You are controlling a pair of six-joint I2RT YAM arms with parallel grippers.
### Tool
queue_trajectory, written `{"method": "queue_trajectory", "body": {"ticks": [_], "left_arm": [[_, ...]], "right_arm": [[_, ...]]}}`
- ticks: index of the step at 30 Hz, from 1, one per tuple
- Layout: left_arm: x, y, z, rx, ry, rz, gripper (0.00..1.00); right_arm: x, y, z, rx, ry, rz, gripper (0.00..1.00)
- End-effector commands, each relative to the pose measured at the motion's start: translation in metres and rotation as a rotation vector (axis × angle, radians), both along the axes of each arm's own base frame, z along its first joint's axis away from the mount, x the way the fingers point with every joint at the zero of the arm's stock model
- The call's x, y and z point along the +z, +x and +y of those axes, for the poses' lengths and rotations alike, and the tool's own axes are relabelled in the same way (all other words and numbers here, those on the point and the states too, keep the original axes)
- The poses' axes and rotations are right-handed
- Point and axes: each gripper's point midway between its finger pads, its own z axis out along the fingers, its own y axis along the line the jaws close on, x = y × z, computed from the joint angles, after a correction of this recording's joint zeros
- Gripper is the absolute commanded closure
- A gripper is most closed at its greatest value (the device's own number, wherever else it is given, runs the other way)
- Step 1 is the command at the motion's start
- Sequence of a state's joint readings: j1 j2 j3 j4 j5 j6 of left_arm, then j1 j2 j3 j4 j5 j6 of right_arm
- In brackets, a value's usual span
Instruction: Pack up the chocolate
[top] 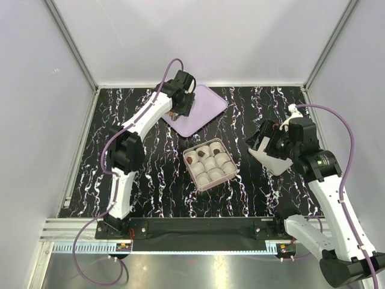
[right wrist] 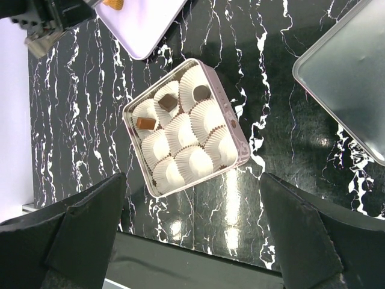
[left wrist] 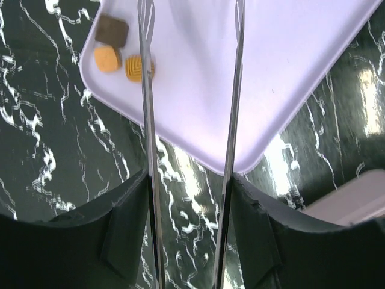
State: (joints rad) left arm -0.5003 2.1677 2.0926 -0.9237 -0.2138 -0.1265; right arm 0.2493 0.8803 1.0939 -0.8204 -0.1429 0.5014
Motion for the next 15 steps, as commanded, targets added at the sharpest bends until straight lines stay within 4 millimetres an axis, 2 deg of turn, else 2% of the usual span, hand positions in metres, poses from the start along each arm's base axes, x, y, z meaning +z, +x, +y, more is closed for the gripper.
{"method": "queue_trajectory", "body": {"ticks": [1, 10, 15], "left_arm": [[0.025, 0.031, -0.021, -0.059, -0.089, -0.124, 0.43], [-0.014, 0.050, -0.021, -0.046, -0.091, -0.100, 0.44], [-0.027, 0.057, -0.018, -0.026, -0.104, -0.090, 0.46]], "right_arm": [[0.016, 0.010, 0.002, 0.011, 0.002, -0.070, 0.00], [0.010, 0.016, 0.003, 0.009, -0.004, -0.055, 0.00], [0.007, 0.018, 0.000, -0.004, -0.018, -0.052, 0.00]]}}
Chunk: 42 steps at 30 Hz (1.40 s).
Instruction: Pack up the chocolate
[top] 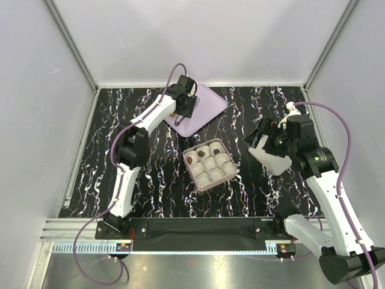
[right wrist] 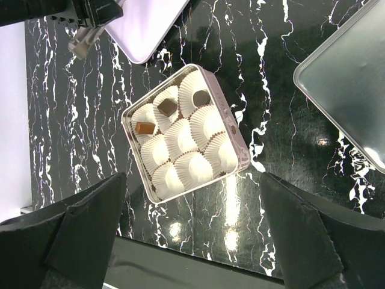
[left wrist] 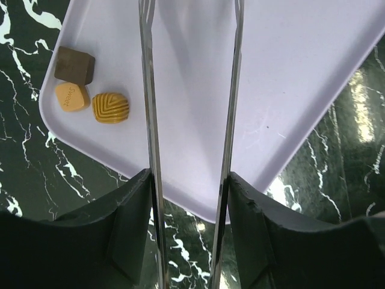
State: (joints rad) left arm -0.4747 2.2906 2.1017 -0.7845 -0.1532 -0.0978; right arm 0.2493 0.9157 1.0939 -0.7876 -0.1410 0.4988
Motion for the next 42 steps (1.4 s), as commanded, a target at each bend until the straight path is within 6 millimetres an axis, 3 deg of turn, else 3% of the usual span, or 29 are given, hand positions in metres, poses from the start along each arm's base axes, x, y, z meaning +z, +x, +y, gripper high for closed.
{"method": "queue_trajectory", "body": {"ticks": [1, 9, 21, 29, 33, 35, 40, 41, 42], "left_arm": [[0.018, 0.027, -0.007, 0.007, -0.066, -0.090, 0.47], [0.021, 0.027, -0.008, 0.002, -0.086, -0.091, 0.52], [0.080, 0.018, -0.010, -0.030, -0.144, -0.180, 0.68], [0.101, -0.002, -0.008, -0.035, -0.131, -0.176, 0.70], [0.118, -0.033, -0.008, -0.050, -0.144, -0.161, 0.71], [0.121, -0.052, -0.018, -0.084, -0.160, -0.150, 0.71], [0.133, -0.121, -0.033, -0.187, -0.169, -0.114, 0.72], [0.125, -0.135, -0.034, -0.208, -0.162, -0.088, 0.72], [0.137, -0.148, -0.032, -0.222, -0.174, -0.101, 0.72]], "right_arm": [[0.009, 0.007, -0.003, -0.004, -0.015, -0.052, 0.00], [0.005, 0.008, -0.003, -0.008, -0.023, -0.043, 0.00], [0.004, 0.007, -0.004, -0.009, -0.022, -0.050, 0.00], [0.004, 0.002, -0.004, -0.008, -0.015, -0.043, 0.00], [0.008, -0.001, -0.006, -0.012, -0.023, -0.045, 0.00], [0.011, -0.002, -0.007, -0.016, -0.022, -0.053, 0.00], [0.019, -0.008, -0.008, -0.016, -0.015, -0.068, 0.00], [0.019, -0.009, -0.008, -0.015, -0.015, -0.067, 0.00], [0.018, -0.010, -0.009, -0.016, -0.017, -0.062, 0.00]]}}
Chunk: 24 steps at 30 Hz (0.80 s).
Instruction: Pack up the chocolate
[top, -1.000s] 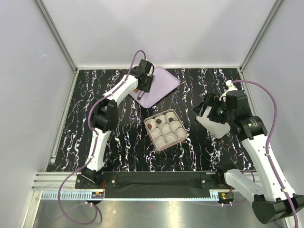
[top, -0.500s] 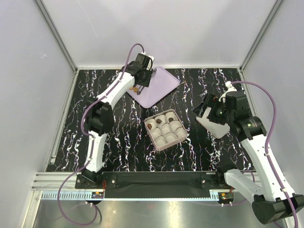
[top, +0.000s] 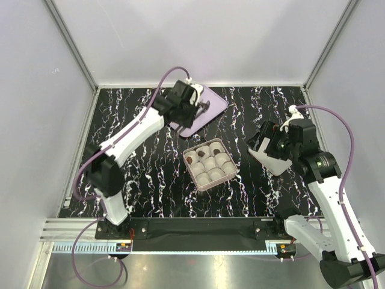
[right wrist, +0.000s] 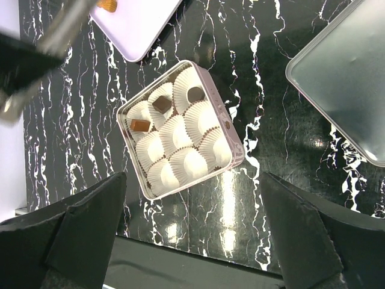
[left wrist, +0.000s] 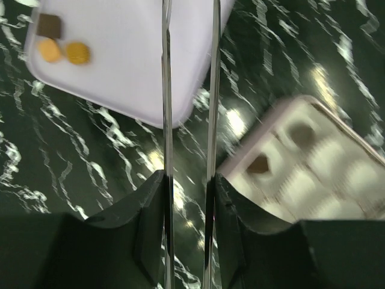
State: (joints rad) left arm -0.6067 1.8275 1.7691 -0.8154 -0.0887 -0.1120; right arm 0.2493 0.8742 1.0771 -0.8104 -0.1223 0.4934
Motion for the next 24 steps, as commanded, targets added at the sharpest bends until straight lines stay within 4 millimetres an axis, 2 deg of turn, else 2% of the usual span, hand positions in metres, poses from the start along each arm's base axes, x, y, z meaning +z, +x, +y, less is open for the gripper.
{"method": "queue_trajectory", "body": {"ticks": [1, 3, 4, 5, 6, 7, 8, 10, 12, 18, 24], "left_arm": [[0.038, -0.048, -0.016, -0.087, -0.078, -0.040, 0.72], [0.041, -0.072, -0.016, -0.122, -0.093, -0.036, 0.72], [0.041, -0.086, -0.024, -0.153, -0.111, -0.023, 0.72], [0.033, -0.098, -0.024, -0.170, -0.108, 0.001, 0.72], [0.040, -0.113, -0.028, -0.202, -0.130, -0.011, 0.72], [0.040, -0.121, -0.030, -0.207, -0.138, -0.004, 0.72], [0.037, -0.129, -0.028, -0.213, -0.145, -0.002, 0.72], [0.032, -0.148, -0.037, -0.250, -0.180, 0.027, 0.72], [0.018, -0.165, -0.042, -0.287, -0.165, 0.047, 0.72], [-0.012, -0.187, -0.055, -0.332, -0.132, 0.089, 0.72], [-0.029, -0.190, -0.060, -0.338, -0.096, 0.117, 0.72]], "right_arm": [[0.020, -0.002, -0.004, -0.005, -0.005, -0.057, 0.00], [0.019, -0.005, -0.005, -0.008, -0.009, -0.051, 0.00], [0.017, -0.006, -0.006, -0.011, -0.013, -0.049, 0.00], [0.017, -0.007, -0.007, -0.013, -0.014, -0.053, 0.00], [0.015, -0.009, -0.009, -0.021, -0.021, -0.047, 0.00], [0.013, -0.009, -0.010, -0.024, -0.024, -0.041, 0.00], [0.012, -0.011, -0.012, -0.030, -0.029, -0.034, 0.00], [0.009, -0.012, -0.014, -0.040, -0.033, -0.030, 0.00], [0.010, -0.014, -0.014, -0.044, -0.032, -0.031, 0.00], [0.014, -0.012, -0.012, -0.042, -0.019, -0.032, 0.00], [0.017, -0.011, -0.013, -0.044, -0.022, -0.038, 0.00]]}}
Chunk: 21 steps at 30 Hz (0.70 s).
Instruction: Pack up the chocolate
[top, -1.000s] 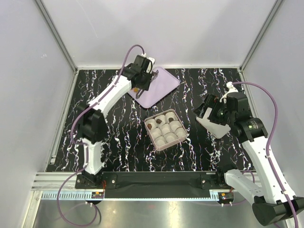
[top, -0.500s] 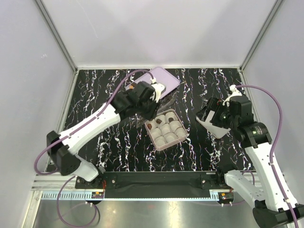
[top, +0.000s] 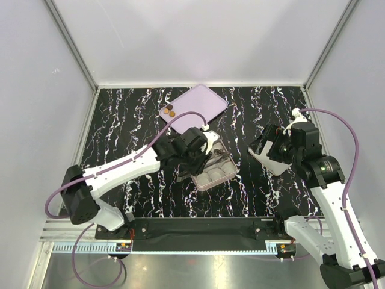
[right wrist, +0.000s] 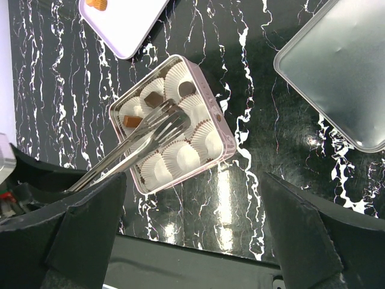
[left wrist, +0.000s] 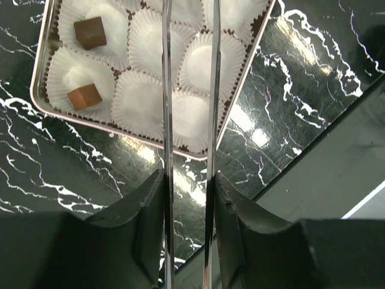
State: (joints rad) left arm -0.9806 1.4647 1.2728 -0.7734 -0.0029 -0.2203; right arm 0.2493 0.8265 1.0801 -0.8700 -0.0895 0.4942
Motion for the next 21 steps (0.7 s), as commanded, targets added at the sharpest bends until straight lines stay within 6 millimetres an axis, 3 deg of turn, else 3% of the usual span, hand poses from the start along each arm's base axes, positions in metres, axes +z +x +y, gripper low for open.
{"method": "queue_trajectory", "body": {"ticks": [1, 9, 15, 21], "left_arm": [[0.006, 0.008, -0.018, 0.003, -0.064, -0.026, 0.72], [-0.007, 0.016, -0.021, 0.018, -0.013, -0.025, 0.71], [0.000, 0.021, -0.021, 0.029, -0.005, -0.041, 0.63], [0.020, 0.031, -0.016, 0.069, 0.009, -0.093, 0.55]], "right_arm": [[0.016, 0.003, -0.003, -0.015, -0.004, -0.040, 0.00], [0.015, 0.003, -0.005, -0.017, -0.015, -0.045, 0.00], [0.019, 0.003, -0.006, -0.019, -0.020, -0.060, 0.00], [0.020, 0.003, -0.006, -0.019, -0.019, -0.061, 0.00]]}}
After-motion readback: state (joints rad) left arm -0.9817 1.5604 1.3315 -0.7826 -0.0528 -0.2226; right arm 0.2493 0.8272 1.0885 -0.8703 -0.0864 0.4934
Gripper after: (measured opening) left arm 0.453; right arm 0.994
